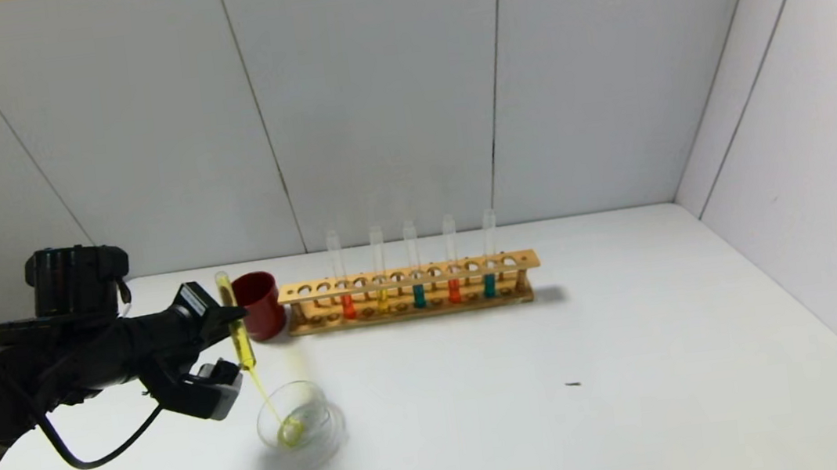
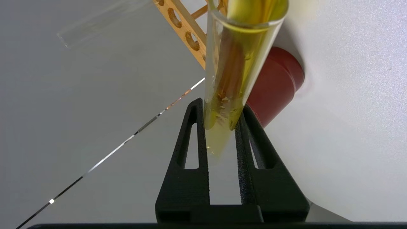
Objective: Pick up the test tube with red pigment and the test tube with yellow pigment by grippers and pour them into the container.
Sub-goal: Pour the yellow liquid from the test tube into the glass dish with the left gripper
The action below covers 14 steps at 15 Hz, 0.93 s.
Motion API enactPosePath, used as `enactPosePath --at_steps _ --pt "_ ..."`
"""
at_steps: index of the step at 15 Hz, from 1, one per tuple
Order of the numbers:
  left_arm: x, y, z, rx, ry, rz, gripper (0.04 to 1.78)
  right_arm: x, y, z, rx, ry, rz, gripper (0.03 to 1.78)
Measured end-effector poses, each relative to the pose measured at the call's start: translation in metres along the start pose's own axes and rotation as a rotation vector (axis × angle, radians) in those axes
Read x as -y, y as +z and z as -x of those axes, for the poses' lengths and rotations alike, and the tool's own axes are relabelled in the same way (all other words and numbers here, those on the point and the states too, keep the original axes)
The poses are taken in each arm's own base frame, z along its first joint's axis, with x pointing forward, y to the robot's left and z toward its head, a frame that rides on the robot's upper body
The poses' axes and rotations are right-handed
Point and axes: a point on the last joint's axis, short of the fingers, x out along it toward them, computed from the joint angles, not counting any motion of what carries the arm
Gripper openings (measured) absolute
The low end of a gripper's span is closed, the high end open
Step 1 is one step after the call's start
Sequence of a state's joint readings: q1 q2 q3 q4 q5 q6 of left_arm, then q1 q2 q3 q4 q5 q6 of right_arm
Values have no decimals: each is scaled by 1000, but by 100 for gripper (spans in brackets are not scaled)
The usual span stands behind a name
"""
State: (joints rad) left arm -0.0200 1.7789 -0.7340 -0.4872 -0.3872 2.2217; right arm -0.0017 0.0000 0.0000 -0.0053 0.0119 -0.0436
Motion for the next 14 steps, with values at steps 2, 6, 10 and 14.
enactPosePath --at_steps 2,6,10,14 --pt "0 0 0 -3 -2 -1 30 0 0 0 0 0 0 175" --pt "-2 -1 0 -7 4 -24 30 0 0 0 0 0 0 175" --pt "-4 -2 2 -11 11 -38 30 0 0 0 0 0 0 175" --pt "-4 -2 2 -12 12 -57 30 0 0 0 0 0 0 175"
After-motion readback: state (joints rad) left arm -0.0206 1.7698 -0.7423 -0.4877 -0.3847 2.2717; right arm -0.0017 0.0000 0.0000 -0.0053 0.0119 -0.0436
